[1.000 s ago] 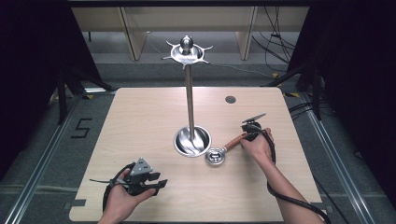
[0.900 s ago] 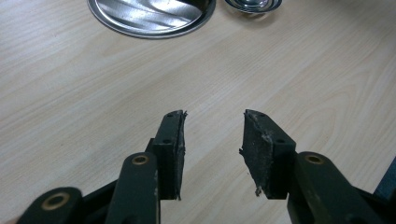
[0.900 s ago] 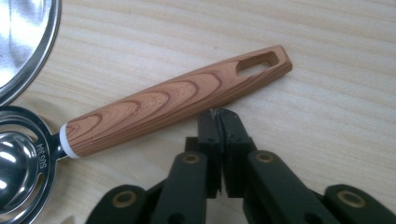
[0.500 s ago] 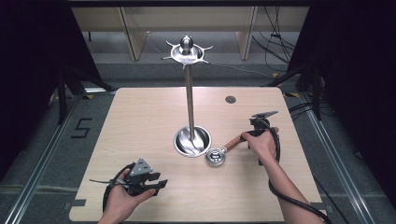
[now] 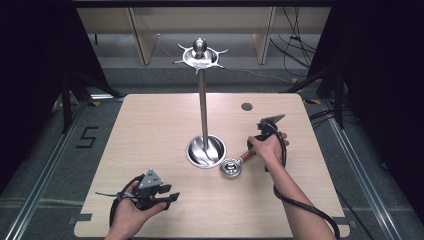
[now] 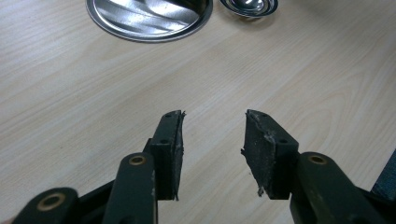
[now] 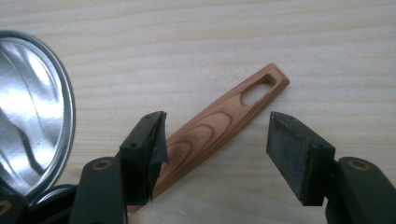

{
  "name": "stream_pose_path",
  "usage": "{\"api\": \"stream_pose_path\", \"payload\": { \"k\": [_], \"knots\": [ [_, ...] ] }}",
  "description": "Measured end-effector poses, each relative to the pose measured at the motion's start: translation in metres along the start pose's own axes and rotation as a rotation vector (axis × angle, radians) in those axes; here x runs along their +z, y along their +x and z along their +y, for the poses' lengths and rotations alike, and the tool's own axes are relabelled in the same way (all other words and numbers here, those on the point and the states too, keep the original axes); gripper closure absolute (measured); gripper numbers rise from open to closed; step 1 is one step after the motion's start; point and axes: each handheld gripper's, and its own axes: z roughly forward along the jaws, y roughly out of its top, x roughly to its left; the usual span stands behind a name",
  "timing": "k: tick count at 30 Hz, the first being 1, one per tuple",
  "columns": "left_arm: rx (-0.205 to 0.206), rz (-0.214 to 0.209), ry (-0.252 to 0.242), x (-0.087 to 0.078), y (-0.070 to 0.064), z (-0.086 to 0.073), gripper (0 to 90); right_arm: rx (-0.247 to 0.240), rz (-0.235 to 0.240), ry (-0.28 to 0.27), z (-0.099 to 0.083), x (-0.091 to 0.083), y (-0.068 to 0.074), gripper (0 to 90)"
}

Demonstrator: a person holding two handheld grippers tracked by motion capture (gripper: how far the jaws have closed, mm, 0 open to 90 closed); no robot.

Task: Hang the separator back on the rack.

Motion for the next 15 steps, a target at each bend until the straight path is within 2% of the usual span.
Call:
{"api": "stream_pose_path", "payload": {
  "k": [3,5,6,7,9,10,14,15],
  "knots": [
    [-0.009,0.006,-0.005,0.001,0.0,0.0,56.4,-0.006,-0.004,0.001,0.001,0.003,0.001,38.1],
    [-0.007,0.007,0.0,0.001,0.0,0.0,56.4,0.01,-0.015,0.016,0.0,0.006,0.004,38.1],
    [-0.009,0.006,-0.003,0.001,0.0,-0.001,56.4,-0.018,-0.022,0.012,0.0,0.007,0.003,38.1],
    [-0.011,0.006,-0.003,0.001,0.0,0.0,56.4,-0.011,-0.018,-0.003,0.0,0.008,0.004,38.1],
    [-0.01,0.007,0.001,0.001,0.0,-0.001,56.2,-0.018,-0.029,0.011,0.0,0.008,0.005,37.9],
    [-0.005,0.015,0.006,0.002,0.0,-0.001,56.2,0.005,-0.024,0.004,-0.001,0.01,0.008,38.1],
    [-0.014,-0.006,0.003,0.002,-0.001,-0.001,55.9,-0.006,-0.038,0.028,0.0,0.008,0.009,40.5],
    [-0.014,-0.006,0.004,0.002,-0.001,-0.001,55.9,0.025,-0.04,0.031,-0.001,0.008,0.012,42.6]
  ]
}}
